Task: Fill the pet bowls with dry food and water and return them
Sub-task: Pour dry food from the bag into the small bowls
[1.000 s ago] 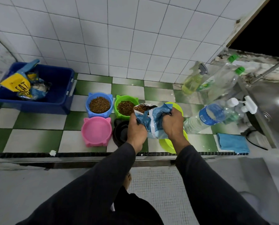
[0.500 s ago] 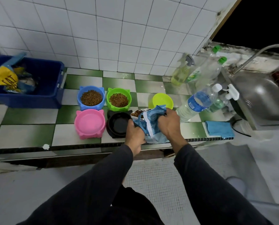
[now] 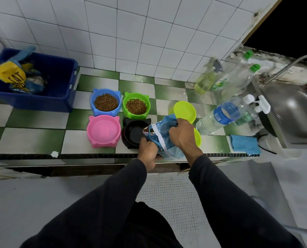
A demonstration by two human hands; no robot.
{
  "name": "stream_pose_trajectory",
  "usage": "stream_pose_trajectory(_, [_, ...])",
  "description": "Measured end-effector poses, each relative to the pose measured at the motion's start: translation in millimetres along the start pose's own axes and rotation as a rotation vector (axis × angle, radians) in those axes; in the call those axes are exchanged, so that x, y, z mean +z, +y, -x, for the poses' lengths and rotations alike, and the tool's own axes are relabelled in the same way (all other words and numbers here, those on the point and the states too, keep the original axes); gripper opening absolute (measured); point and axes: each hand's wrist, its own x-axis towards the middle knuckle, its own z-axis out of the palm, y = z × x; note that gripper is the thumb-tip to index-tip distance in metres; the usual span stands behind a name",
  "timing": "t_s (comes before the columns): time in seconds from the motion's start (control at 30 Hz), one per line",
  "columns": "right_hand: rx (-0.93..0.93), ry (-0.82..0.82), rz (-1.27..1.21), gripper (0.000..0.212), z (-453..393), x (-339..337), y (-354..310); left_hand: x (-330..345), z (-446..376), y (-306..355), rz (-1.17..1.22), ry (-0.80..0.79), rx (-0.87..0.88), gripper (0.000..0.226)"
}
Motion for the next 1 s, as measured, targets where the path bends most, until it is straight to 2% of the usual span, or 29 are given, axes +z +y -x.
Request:
stream_pose_trajectory(0.23, [-0.024, -0.023, 0.041, 0.019, -7, 10, -13, -6, -5, -2, 0.052, 0.000, -0.035, 0.027])
stream_pose_trajectory(0.47, [-0.053, -0.076, 0.138, 0.010, -12, 19, -24, -12, -10, -3, 0.128, -0.030, -0.083, 0.027])
stream_pose_trajectory(0.63, [-0.032, -0.104, 0.179, 0.026, -21, 27, -27, -13, -13, -1, 0.159, -0.013, -0.139, 0.027])
stream_pose_trajectory(0.83, [0.000, -0.129, 0.212, 0.027, -28, 30, -31, -17, -18, -1, 0.183, -0.011, -0.175, 0.021])
stream_pose_trajectory(1.0, [-0.014, -0.153, 0.271, 0.028, -31, 33, -37, -18, -19, 0, 0.209, 0.016, -0.202, 0.027])
